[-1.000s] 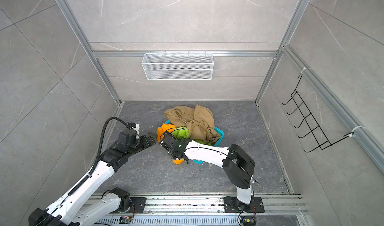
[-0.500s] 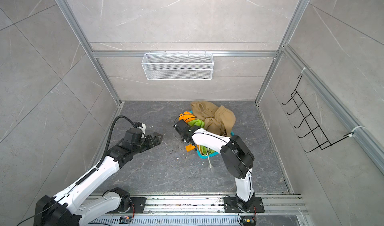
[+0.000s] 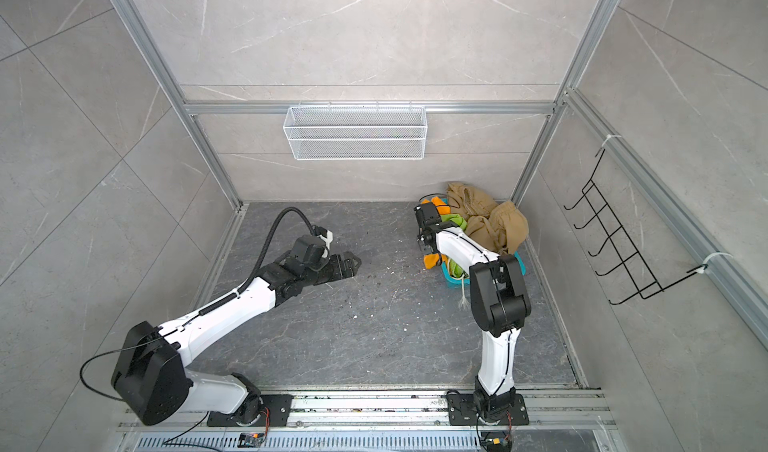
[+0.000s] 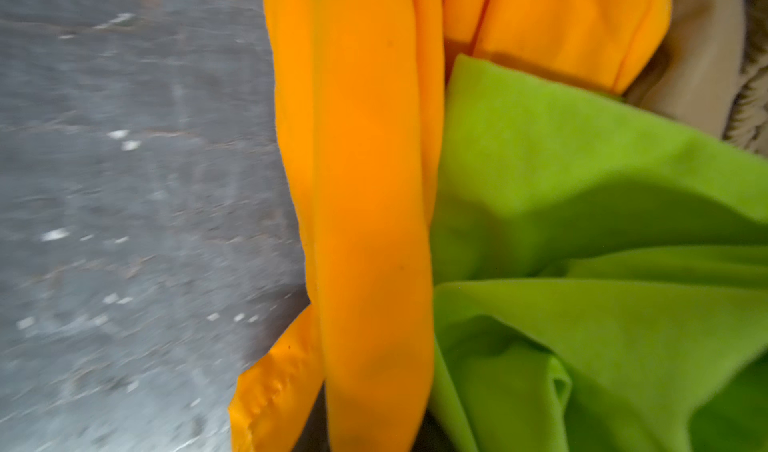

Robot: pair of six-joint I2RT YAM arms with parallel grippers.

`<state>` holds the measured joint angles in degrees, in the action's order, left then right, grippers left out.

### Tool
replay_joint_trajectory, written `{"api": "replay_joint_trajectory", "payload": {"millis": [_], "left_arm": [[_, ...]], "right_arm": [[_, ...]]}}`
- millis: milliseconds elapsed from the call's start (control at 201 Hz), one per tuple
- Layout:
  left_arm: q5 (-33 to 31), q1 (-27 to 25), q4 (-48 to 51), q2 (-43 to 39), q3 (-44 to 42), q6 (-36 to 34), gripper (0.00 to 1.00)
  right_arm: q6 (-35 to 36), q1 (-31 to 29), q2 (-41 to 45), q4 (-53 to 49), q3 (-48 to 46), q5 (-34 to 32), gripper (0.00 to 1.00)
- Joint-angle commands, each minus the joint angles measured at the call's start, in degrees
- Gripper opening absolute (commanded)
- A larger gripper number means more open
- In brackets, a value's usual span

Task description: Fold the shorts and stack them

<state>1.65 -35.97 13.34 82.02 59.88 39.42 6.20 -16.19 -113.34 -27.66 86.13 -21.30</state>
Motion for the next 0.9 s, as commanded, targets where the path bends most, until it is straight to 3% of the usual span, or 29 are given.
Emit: {"api": "replay_joint_trajectory", "payload": {"millis": [0, 244, 408, 533, 652, 702, 896], "left_arm": [[-0.3, -0.4, -1.4, 4.1, 4.9, -3.0, 1.0], [0.2, -0.5, -1.2, 11.6, 11.8, -5.0, 1.0], [0.8, -0.6, 0.1, 15.2, 15.4, -5.9, 1.0], [1.1, -1.0, 2.6, 16.3, 18.0, -6.1, 1.0], [0.7, -2.1, 6.1, 17.0, 20.9, -6.6, 1.0], [0.6, -2.7, 7.5, 17.6, 22.4, -7.1, 1.0], [-0.9, -6.2, 13.7, 20.2, 29.3, -9.2, 1.0]], "right_arm": [[6.0, 2.3, -1.8, 3.4, 0.8, 1.3, 0.0], [7.2, 4.8, -5.2, 3.9, 2.1, -2.3, 0.04], [3.3, 5.2, -4.0, 0.2, 4.9, -0.5, 0.27], [-0.8, 5.3, 1.3, -2.4, 5.2, 2.8, 0.67], [-6.3, 5.3, 9.1, -4.3, 4.2, 6.8, 0.94], [-8.8, 5.3, 12.3, -6.2, 4.2, 7.3, 0.99], [-18.4, 8.2, 22.7, -12.8, 1.9, 1.4, 1.0]]}}
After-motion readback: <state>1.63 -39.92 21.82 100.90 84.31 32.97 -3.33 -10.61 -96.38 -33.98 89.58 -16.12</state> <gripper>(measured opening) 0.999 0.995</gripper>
